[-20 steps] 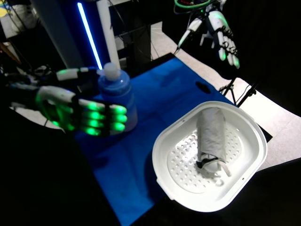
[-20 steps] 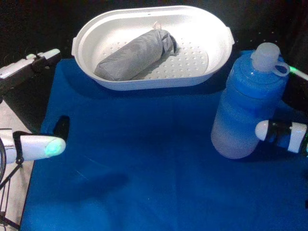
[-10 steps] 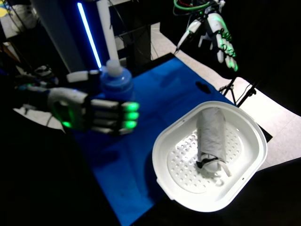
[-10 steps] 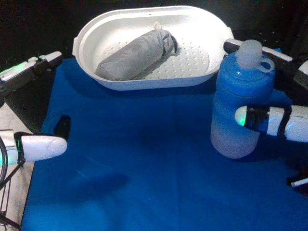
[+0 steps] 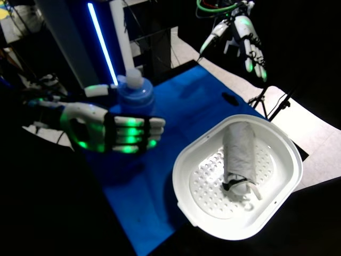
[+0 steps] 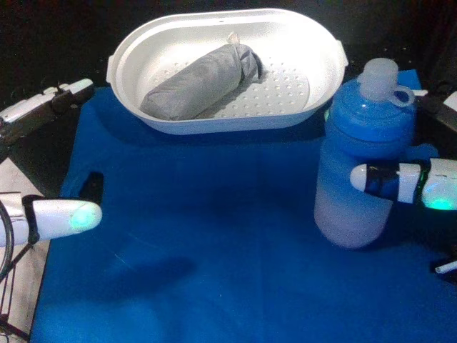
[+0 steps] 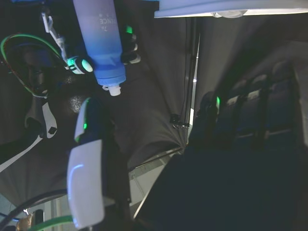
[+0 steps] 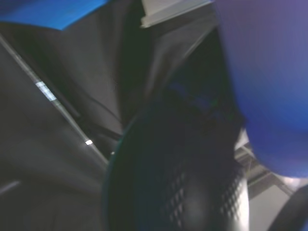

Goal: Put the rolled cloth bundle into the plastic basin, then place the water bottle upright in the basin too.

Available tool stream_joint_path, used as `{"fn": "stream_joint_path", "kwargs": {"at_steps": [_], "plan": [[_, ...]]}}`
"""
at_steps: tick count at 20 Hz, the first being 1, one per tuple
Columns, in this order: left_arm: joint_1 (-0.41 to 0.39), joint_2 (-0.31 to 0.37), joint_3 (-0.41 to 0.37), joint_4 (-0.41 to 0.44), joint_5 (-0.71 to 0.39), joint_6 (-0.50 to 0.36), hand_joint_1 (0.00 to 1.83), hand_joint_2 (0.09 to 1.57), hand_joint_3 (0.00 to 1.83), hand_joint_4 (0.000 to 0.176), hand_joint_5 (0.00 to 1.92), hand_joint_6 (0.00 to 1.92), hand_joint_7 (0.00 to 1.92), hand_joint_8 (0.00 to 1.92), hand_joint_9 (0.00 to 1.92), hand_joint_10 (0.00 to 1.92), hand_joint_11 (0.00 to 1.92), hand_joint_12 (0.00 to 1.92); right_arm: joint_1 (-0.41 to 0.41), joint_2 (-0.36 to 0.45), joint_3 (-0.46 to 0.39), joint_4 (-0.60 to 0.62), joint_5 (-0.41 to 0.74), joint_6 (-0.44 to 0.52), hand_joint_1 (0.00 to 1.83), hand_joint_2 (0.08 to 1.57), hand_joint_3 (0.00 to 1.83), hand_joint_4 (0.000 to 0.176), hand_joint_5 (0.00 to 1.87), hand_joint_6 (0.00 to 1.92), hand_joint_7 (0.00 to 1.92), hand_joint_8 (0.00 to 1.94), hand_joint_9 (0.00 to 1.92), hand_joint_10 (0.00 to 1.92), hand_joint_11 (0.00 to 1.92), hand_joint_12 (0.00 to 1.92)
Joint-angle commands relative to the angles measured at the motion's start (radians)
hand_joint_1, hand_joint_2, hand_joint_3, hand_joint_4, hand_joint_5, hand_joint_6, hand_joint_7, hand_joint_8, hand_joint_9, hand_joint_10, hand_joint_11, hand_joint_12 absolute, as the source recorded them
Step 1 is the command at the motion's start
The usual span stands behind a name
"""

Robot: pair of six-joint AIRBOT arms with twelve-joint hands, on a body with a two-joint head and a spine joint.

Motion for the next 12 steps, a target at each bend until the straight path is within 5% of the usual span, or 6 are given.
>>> {"fn": "stream_joint_path", "kwargs": {"at_steps": [1,4,10,12], "plan": [[-0.003,-0.004,0.002,-0.004,-0.120,-0.011,0.50,0.85,0.00,0.172,0.06,0.00,0.03,0.00,0.03,0.01,0.07,0.10,0.009,-0.001,0.000,-0.016,0.102,0.018,1.24,1.18,0.00,0.000,0.76,1.15,0.97,1.24,1.11,1.38,1.10,1.48],[-0.001,-0.006,0.002,-0.005,-0.119,-0.013,0.50,0.85,0.00,0.163,0.05,0.00,0.02,0.00,0.05,0.01,0.08,0.10,0.009,0.010,0.002,-0.017,0.102,0.018,1.14,1.21,0.00,0.000,0.77,1.26,0.93,1.29,1.13,1.63,1.10,1.77],[0.008,-0.012,0.001,-0.008,-0.119,-0.017,0.51,0.86,0.00,0.131,0.06,0.01,0.04,0.01,0.06,0.01,0.12,0.12,0.106,0.078,0.004,-0.100,0.103,0.017,1.11,1.22,0.00,0.000,0.76,1.30,0.94,1.30,1.11,1.64,1.08,1.80],[0.008,-0.013,0.001,-0.008,-0.120,-0.017,0.51,0.86,0.00,0.152,0.06,0.00,0.01,0.00,0.03,0.00,0.10,0.11,0.149,0.100,0.004,-0.133,0.103,0.017,1.10,1.24,0.00,0.000,0.74,1.33,0.96,1.29,1.11,1.63,1.08,1.79]]}}
